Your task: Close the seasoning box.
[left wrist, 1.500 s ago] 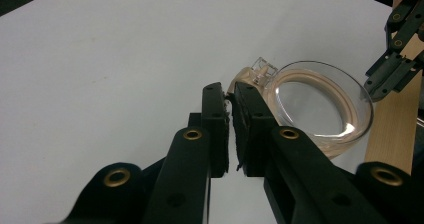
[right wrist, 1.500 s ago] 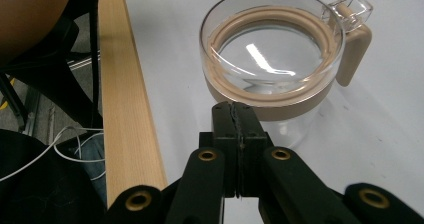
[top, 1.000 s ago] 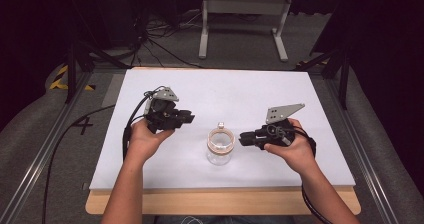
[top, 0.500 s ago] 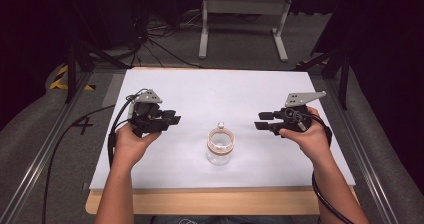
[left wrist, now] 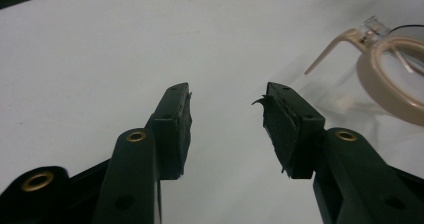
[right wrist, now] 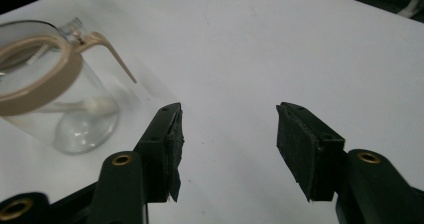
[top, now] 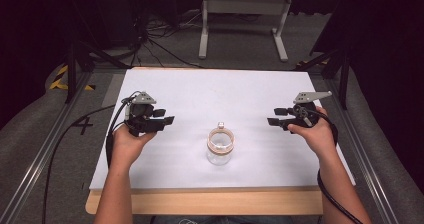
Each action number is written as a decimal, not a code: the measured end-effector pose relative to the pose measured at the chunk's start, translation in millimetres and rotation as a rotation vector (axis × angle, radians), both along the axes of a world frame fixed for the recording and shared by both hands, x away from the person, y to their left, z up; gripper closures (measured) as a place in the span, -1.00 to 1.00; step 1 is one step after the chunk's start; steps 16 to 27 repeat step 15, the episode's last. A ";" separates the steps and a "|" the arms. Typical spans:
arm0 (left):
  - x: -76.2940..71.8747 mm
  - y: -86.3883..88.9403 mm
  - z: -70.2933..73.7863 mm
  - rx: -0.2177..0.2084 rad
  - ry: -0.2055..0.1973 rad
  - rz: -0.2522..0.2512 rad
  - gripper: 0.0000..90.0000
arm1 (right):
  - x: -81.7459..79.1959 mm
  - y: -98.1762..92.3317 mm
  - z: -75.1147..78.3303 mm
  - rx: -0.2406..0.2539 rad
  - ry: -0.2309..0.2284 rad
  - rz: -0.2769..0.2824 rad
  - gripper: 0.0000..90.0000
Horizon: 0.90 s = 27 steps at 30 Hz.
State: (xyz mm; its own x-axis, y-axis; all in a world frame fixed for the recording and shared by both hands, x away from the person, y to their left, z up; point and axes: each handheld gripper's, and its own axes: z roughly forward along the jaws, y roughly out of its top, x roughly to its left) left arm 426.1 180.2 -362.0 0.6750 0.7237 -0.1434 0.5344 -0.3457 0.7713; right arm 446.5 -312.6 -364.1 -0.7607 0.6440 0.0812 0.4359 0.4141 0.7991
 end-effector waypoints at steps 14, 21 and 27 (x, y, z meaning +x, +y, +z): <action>15.3 9.8 -33.5 0.034 0.035 0.020 0.02 | 22.5 -9.4 -52.7 -0.109 0.104 -0.047 -0.05; 16.3 10.3 -36.4 0.029 0.040 0.022 0.01 | 23.5 -9.5 -55.5 -0.114 0.105 -0.047 -0.05; 16.3 10.3 -36.4 0.029 0.040 0.022 0.01 | 23.5 -9.5 -55.5 -0.114 0.105 -0.047 -0.05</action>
